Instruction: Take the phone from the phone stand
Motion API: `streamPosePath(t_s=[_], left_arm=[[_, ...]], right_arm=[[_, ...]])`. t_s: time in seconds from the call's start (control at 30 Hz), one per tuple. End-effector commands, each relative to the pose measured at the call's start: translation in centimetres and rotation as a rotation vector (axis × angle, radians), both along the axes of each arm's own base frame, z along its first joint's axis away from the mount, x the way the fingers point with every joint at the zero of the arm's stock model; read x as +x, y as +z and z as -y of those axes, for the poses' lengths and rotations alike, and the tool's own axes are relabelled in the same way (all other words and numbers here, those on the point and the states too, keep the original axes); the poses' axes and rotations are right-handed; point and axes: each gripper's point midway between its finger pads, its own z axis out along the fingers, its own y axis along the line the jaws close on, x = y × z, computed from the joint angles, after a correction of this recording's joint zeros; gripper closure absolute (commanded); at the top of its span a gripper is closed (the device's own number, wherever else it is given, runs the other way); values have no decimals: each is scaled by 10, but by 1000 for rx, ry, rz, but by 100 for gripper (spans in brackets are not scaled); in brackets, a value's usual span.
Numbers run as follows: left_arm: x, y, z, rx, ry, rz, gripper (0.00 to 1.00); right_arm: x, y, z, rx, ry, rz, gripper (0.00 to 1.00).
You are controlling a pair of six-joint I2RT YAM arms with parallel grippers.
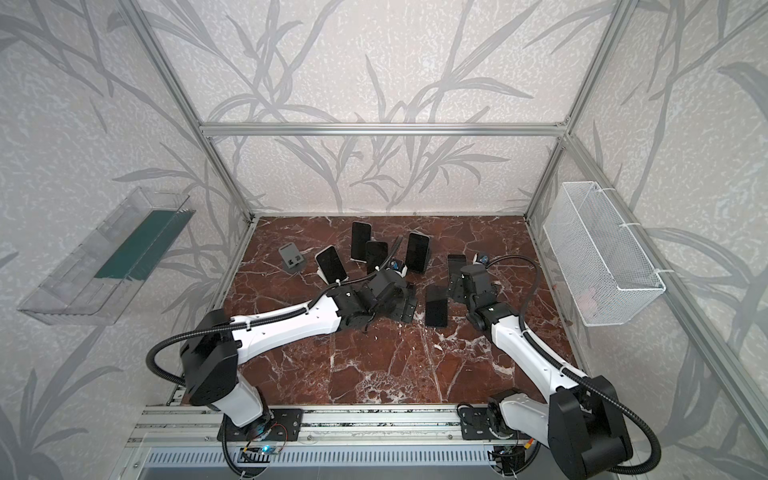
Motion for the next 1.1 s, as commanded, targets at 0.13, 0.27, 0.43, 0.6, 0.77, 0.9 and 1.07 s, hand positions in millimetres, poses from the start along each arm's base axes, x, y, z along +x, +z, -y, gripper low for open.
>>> streamPosePath(t_s=[0.13,0.27,0.43,0.6,0.77,0.9,1.07], left_arm=[[10,-20,11,35,13,-55,1],[20,-25,7,103,49,-44,1],[29,-32,-5,180,109,-15,1],[30,-49,5,175,73,-74,7],[38,-66,2,186,68,-109,7],[49,-71,3,114,64,-132,9],[54,-71,14,89,-10,-111,13]], right_arm=[[3,15,-8,101,26,99,6],[2,6,-8,133,24,84,6],[-2,11,-8,156,28,91,6],[-16,31,-11,212,47,134,7],[-28,20,-20,314,62,151,9],[-28,9,-24,375,50,158,9],[-24,-6,-22,356,26,123,9]])
